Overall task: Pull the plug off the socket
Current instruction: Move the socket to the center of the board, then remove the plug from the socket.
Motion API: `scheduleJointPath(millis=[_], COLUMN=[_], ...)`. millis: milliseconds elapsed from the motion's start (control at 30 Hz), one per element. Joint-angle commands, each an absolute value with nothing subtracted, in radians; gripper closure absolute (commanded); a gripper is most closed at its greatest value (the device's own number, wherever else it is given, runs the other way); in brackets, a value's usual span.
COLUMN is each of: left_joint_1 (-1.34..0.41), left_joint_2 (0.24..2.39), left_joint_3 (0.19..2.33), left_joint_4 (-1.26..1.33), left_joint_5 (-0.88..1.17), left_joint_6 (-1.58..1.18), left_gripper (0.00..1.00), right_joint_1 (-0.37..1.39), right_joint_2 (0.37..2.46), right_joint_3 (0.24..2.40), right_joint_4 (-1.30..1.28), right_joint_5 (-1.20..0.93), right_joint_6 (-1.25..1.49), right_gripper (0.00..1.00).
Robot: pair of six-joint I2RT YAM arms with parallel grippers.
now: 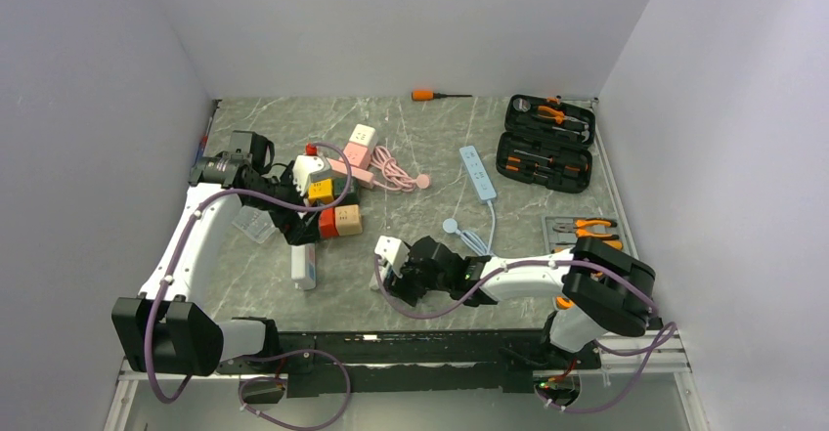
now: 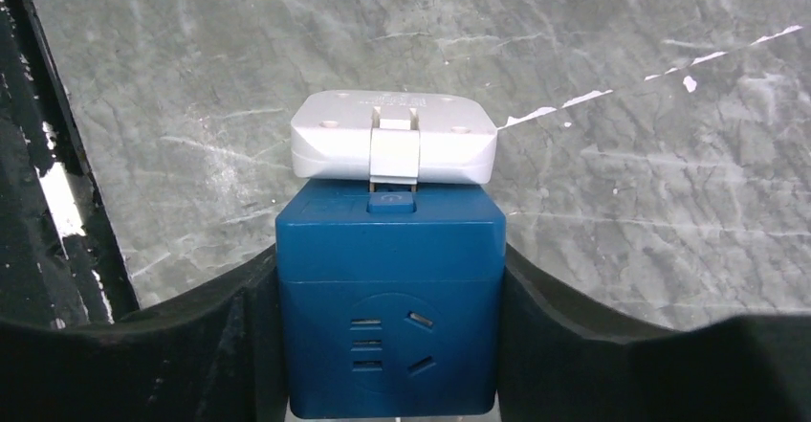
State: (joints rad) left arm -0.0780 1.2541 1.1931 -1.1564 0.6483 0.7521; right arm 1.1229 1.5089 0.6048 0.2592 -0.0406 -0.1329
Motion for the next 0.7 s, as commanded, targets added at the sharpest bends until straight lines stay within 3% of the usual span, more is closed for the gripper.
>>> scheduleJointPath(millis=[0, 167, 400, 667], left_joint_1=[-0.08, -0.08, -0.078, -0.066], left_joint_2=[1.243, 1.241, 1.229, 1.207], left_joint_3=[1.212, 1.2, 1.179, 1.154], left_joint_4=[-1.173, -1.165, -1.157, -1.171], left_joint_5=[0.653, 0.661, 0.664, 0.654], left_joint_6=[0.776, 0.776, 0.786, 0.833], left_gripper=[0.01, 0.01, 0.01, 0.01], right_joint_1=[1.128, 1.13, 1.132, 1.155], right_joint_2=[1.518, 1.581, 1.882, 2.006], right_joint_3=[0.651, 0.814, 1.217, 1.294], right_joint_4=[0.231, -0.062, -0.594, -0.691], right_joint_5=[-0.034, -0.093, -0.105, -0.088], right_joint_6=[-0.163, -0.249, -0.346, -0.339], right_gripper=[0.59, 0.83, 0.98, 1.0])
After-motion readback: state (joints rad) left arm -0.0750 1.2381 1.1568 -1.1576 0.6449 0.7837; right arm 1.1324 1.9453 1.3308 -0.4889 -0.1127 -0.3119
